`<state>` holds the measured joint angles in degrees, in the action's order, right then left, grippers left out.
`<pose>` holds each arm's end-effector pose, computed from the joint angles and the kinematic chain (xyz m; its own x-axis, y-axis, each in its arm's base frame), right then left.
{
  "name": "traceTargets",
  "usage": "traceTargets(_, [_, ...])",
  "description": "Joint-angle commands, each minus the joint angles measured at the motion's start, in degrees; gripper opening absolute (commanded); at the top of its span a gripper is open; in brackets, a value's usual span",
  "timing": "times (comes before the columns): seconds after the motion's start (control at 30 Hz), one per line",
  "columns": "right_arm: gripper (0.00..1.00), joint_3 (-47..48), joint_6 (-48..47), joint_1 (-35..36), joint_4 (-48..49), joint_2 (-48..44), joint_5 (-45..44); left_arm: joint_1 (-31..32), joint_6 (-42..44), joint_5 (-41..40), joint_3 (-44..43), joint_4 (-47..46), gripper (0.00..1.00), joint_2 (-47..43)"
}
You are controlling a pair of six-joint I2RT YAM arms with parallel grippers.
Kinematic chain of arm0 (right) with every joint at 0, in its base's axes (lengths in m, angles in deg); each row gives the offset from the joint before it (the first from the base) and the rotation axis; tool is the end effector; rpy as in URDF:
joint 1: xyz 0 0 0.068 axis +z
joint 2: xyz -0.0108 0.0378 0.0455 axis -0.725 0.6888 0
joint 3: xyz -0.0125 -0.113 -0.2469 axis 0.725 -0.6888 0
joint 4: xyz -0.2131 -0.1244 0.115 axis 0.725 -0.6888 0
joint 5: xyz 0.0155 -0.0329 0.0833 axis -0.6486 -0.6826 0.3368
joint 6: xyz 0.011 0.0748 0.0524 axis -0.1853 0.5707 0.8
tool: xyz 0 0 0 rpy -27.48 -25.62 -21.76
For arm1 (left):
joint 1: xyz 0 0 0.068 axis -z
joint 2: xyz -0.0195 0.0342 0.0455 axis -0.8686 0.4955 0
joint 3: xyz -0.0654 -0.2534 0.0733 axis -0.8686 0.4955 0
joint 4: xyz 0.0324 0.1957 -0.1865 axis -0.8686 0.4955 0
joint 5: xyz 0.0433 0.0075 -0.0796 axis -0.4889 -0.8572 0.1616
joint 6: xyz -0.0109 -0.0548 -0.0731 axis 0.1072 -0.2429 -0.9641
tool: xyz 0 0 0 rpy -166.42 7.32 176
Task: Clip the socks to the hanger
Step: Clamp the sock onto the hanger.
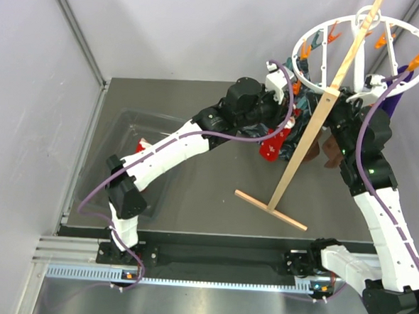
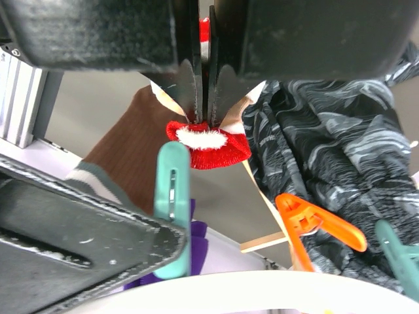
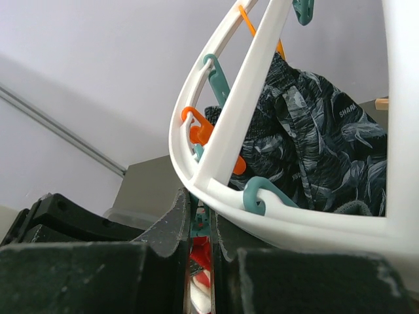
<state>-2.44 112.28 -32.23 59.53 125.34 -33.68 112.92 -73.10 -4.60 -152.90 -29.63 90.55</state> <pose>0.2560 0.0622 0.4526 -0.0841 0.5255 -0.8466 -0.2006 0.8233 0.5309 0.2959 -0.4056 0.4237 -0.1815 0.0408 -0.9825 0.8527 0.5042 -0.1366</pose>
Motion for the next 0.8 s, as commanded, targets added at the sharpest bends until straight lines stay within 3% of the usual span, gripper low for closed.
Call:
traceTargets(0.0, [0.00,0.53,-1.09,0.79,-2.62,0.32,3.51,0.03,0.94,-1.14,-1.21,-0.72,0.00,-0.92])
traceTargets(0.77, [0.00,0.88,-1.09,0.79,-2.18,0.42,4.57,0.11,1.12,2.11,-6.75,3.15,0.00,2.68])
